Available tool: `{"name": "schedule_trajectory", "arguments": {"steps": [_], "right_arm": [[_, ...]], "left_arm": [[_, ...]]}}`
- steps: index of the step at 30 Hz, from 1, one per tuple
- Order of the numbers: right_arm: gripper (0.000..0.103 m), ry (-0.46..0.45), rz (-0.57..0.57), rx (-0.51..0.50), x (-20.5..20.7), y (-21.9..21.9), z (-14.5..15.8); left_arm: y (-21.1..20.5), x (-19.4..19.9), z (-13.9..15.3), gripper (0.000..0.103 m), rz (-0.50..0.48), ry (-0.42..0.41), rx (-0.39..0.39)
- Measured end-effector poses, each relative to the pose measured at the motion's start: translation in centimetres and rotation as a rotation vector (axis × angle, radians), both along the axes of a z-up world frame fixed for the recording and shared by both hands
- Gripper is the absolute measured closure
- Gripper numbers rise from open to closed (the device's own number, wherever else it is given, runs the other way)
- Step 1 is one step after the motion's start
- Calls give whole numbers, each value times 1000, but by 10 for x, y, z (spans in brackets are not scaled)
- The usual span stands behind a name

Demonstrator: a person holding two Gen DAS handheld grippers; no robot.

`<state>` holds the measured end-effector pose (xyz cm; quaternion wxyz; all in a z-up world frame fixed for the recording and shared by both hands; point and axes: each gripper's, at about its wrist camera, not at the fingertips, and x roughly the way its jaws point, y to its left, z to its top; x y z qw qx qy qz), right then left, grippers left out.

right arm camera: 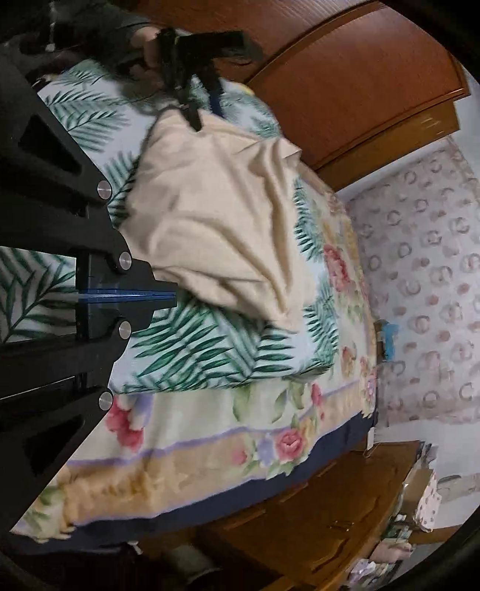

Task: Fold small clothes

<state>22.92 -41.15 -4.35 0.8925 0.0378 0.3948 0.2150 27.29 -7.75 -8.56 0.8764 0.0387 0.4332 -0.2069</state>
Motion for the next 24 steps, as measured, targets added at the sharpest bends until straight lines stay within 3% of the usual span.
{"name": "schedule_trajectory", "arguments": {"steps": [2, 3, 4, 5, 10, 11, 14, 16, 17, 19, 20, 21, 24], "right_arm": [[69, -28, -3, -4, 5, 7, 4], [43, -37, 3, -1, 9, 11, 5], [30, -44, 8, 6, 15, 17, 4], [29, -46, 7, 4, 17, 24, 0], [29, 12, 35, -32, 53, 50, -27], [29, 26, 38, -35, 59, 54, -31], [29, 34, 58, -41, 66, 62, -37], [31, 14, 73, -60, 66, 63, -33], [35, 3, 80, -75, 64, 65, -34], [61, -13, 105, -76, 60, 70, -34], [70, -13, 131, -73, 59, 73, -35], [79, -6, 156, -61, 55, 72, -34], [83, -20, 177, -69, 52, 76, -33]], "left_arm": [[4, 8, 5, 28, 14, 3, -13], [4, 12, 7, 28, 18, 2, -22], [6, 19, 9, 28, 22, 6, -32], [7, 26, 10, 28, 31, 15, -38], [17, 61, 6, 30, 73, 74, -95], [17, 65, 5, 41, 72, 80, -104], [16, 72, 5, 52, 63, 102, -132], [13, 74, 4, 53, 48, 110, -150], [12, 75, 5, 54, 47, 109, -154], [9, 79, 5, 65, 38, 117, -177], [8, 82, 4, 80, 28, 135, -198], [5, 83, 3, 87, 20, 154, -216], [1, 80, 8, 93, 1, 150, -230]]}}
